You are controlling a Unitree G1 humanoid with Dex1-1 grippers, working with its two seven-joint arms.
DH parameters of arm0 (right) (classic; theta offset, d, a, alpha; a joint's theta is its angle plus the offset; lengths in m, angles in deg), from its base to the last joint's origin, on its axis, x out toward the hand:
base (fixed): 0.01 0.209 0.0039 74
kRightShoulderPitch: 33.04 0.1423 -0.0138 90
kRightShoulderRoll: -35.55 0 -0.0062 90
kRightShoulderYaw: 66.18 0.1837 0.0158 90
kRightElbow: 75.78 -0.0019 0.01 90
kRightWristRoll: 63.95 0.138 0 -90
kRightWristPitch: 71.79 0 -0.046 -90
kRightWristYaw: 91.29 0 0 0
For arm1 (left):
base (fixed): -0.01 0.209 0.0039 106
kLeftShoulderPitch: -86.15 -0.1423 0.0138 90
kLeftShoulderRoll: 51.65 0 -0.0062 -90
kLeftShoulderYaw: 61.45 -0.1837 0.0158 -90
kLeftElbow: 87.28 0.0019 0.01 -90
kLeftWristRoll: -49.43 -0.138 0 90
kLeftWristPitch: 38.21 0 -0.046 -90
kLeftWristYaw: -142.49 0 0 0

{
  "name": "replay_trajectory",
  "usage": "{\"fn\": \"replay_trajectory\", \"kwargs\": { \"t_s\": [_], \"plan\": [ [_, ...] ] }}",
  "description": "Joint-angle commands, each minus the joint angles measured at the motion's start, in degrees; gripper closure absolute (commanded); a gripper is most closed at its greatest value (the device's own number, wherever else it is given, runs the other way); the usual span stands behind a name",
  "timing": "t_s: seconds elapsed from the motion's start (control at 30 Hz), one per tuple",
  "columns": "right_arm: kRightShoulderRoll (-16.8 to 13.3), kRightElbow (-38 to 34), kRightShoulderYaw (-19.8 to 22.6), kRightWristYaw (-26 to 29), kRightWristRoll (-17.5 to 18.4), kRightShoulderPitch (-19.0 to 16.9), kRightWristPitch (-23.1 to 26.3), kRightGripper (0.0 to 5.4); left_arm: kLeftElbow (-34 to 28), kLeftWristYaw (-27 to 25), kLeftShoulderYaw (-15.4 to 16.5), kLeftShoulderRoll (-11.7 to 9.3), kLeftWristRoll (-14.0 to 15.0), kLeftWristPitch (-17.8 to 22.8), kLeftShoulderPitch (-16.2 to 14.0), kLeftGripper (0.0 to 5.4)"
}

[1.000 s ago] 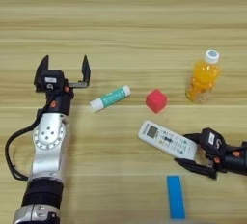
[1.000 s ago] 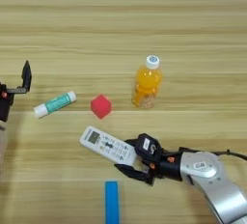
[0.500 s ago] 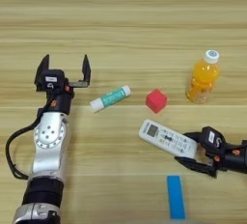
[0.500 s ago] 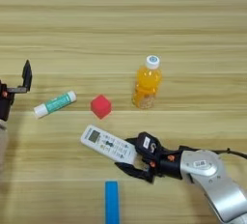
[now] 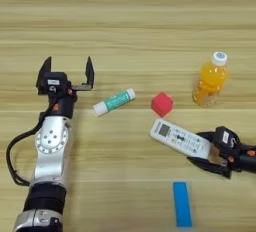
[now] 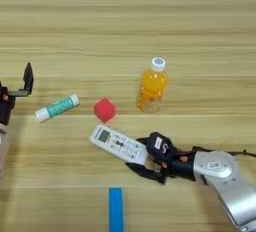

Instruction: Move the objects on the table

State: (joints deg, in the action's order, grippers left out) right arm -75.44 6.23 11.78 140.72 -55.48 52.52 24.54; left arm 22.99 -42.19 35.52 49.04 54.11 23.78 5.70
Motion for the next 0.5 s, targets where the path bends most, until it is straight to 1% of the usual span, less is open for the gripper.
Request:
{"fn": "replay_trajectory", "kwargs": {
  "t_s": [0.03, 0.3, 0.5],
  "plan": [
    [-1.8, 1.5, 2.6, 1.0, 0.4, 1.7, -1.0, 2.46, 0.6, 0.0, -0.2, -0.1, -0.7, -0.7, 0.8, 0.00],
    [-2.7, 4.1, 5.2, 2.1, 0.3, 2.4, -2.0, 2.46, 1.3, -0.1, -0.2, -0.2, -0.6, -1.0, 1.1, 0.00],
    [-3.0, 5.7, 6.1, 2.8, 0.1, 2.2, -2.5, 2.46, 1.3, -0.1, -0.2, -0.3, -0.6, -1.1, 1.1, 0.00]
  ]
}}
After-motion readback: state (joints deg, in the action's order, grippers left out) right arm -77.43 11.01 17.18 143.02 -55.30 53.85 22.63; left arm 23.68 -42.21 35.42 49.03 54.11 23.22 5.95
